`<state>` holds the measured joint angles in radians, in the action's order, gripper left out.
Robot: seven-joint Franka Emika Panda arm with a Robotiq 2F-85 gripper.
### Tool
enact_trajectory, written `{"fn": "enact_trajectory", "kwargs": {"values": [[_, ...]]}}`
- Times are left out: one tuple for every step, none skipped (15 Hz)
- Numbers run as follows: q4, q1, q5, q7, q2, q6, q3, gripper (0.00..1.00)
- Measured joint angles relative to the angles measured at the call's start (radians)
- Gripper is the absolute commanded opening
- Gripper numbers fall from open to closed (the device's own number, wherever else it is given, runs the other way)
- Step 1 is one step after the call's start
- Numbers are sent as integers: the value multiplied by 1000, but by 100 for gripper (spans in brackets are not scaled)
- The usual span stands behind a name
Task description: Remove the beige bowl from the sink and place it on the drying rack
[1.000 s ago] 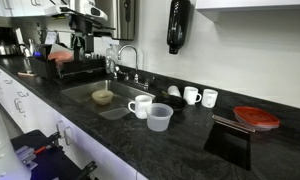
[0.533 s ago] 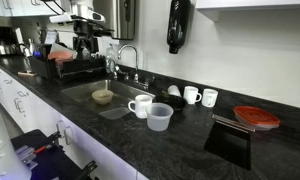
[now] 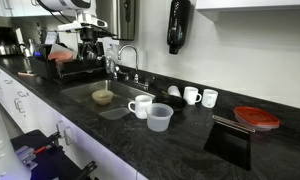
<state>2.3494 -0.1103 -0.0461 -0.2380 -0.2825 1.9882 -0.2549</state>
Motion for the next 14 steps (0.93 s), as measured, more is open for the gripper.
{"fn": "enact_trajectory", "kwargs": {"values": [[0,0,0,0,-1,0,0,100],[0,0,0,0,-1,0,0,100],[0,0,0,0,-1,0,0,100],[0,-1,0,0,-1,0,0,100],[0,-2,1,0,0,0,0,100],[-1,-6,3,0,3,3,0,100],[-3,-12,3,0,8,13,0,100],[-10,-21,3,-1,17,29,0,100],[-22,-30,4,-2,35,50,-1,100],[-40,-39,3,-5,59,72,-3,100],[-62,-48,2,-7,92,95,-6,100],[-86,-56,0,-8,128,113,-9,100],[-111,-63,-7,-9,168,129,-12,100],[-137,-71,-10,-10,211,144,-15,100]]}}
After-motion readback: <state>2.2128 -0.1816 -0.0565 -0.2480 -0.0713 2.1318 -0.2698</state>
